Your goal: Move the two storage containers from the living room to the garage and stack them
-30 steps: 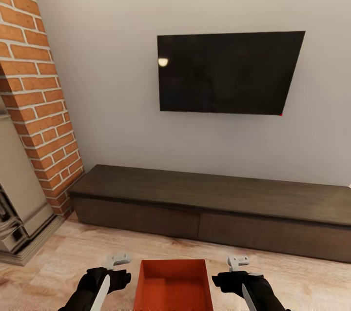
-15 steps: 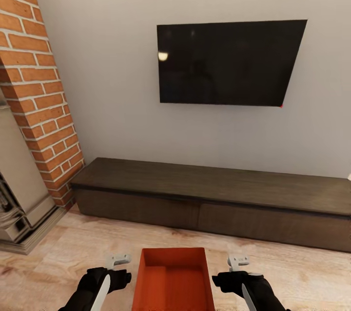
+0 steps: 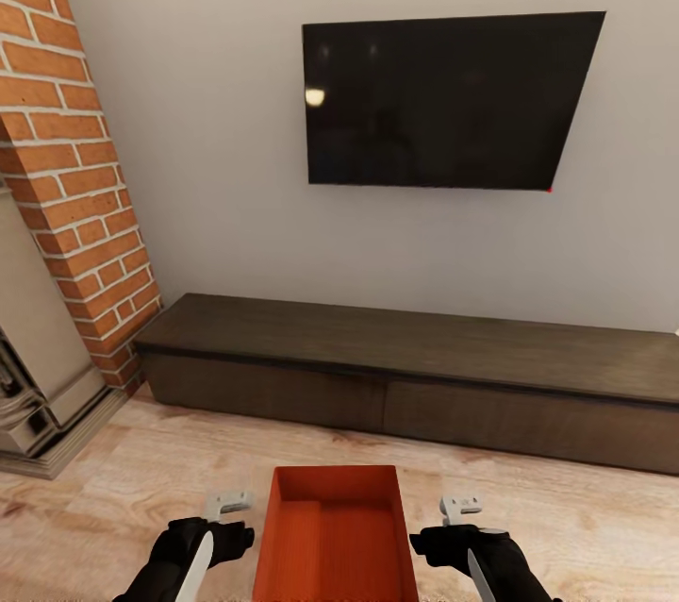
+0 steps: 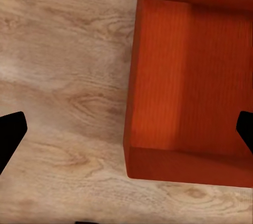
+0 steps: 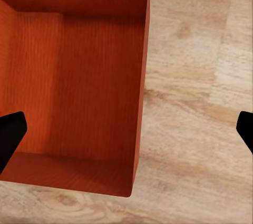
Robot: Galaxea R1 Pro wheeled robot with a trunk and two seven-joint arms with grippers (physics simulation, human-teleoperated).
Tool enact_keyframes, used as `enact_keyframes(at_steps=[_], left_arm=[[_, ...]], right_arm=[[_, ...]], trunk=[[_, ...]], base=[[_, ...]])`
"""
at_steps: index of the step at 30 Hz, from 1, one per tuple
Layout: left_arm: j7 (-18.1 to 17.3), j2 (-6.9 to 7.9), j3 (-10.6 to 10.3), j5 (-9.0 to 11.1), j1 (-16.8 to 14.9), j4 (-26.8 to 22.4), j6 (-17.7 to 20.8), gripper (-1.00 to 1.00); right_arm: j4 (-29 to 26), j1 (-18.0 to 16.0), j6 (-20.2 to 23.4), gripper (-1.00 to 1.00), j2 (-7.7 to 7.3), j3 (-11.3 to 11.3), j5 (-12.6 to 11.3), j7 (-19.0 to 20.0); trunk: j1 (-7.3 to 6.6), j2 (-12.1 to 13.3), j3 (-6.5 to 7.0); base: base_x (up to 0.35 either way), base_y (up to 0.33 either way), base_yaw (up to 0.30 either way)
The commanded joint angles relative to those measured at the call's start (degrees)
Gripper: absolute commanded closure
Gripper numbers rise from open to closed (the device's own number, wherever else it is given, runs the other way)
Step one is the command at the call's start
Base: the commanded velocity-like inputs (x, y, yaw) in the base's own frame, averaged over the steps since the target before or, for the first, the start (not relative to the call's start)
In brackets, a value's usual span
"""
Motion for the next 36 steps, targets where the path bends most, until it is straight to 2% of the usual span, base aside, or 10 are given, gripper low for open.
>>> enact_keyframes(at_steps=[1,23,29,36], left_arm=[[0.5,-0.04,0.1,0.6,0.0,-0.1,0.3,-1.00],[0.3,-0.04,0.0,0.6,0.0,0.6,0.9,-1.00],[0.4,-1.61,-0.1,0.5,-0.1,2.8,1.3,-1.00],[0.5,-1.95,-0.1,0.4,-0.1,4.1,1.5,-1.00]], right_arm=[[-0.1,0.0,0.3,-1.00,0.01,0.0,0.3,0.4],[-0.1,0.0,0.2,-1.00,0.01,-0.2,0.3,0.5],[-0.1,0.0,0.2,-1.00,0.01,-0.2,0.3,0.5],[-0.1,0.0,0.2,-1.00,0.01,-0.1,0.3,0.5]], trunk=[[0.22,-0.4,-0.34],[5.05,-9.3,-6.31],[6.37,-11.7,-7.94],[7.91,-14.5,-9.85]], base=[[0.000,0.000,0.000],[0.000,0.000,0.000],[0.000,0.000,0.000],[0.000,0.000,0.000]])
